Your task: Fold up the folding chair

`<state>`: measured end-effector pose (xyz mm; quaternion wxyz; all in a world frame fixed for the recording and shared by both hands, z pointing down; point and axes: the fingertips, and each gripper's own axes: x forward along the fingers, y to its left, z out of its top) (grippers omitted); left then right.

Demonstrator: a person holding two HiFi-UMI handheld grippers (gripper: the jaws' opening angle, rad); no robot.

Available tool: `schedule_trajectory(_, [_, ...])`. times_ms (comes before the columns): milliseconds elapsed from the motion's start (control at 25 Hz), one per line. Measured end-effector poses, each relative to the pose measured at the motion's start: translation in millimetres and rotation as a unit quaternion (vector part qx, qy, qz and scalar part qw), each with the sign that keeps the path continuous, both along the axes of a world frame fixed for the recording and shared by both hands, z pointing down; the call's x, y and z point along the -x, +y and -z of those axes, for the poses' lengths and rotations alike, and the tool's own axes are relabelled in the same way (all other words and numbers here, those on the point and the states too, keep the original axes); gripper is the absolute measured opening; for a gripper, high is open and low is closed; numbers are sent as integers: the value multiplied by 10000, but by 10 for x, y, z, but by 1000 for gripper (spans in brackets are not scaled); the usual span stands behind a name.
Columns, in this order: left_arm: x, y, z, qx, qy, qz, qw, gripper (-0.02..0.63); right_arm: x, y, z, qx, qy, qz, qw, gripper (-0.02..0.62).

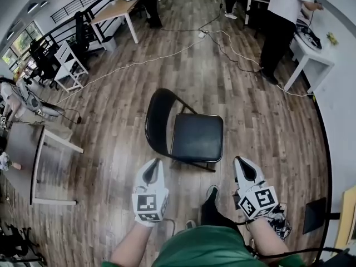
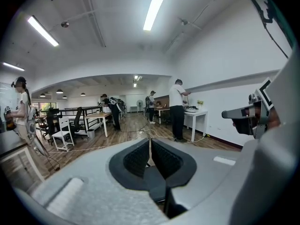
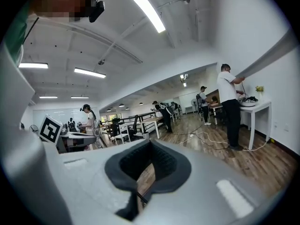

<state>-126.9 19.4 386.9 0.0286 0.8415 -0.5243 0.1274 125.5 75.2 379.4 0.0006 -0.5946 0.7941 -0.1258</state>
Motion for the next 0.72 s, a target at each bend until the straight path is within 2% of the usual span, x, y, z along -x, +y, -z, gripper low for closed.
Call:
schedule_trajectory(240, [-314,-568,-90,166,-128,216,9995,21,-403,-582,-314,329,-200,121,9992,3])
schedule_trajectory(480, [-512,-914,-133,205,-550,339,9977,21,-508,-1106,-548,312,-588,514,9965,3])
schedule_trajectory(720, [-643,-1271,-350,413,-800,506,9947,21,-765,-1548,-917,435,-750,460,9952,3])
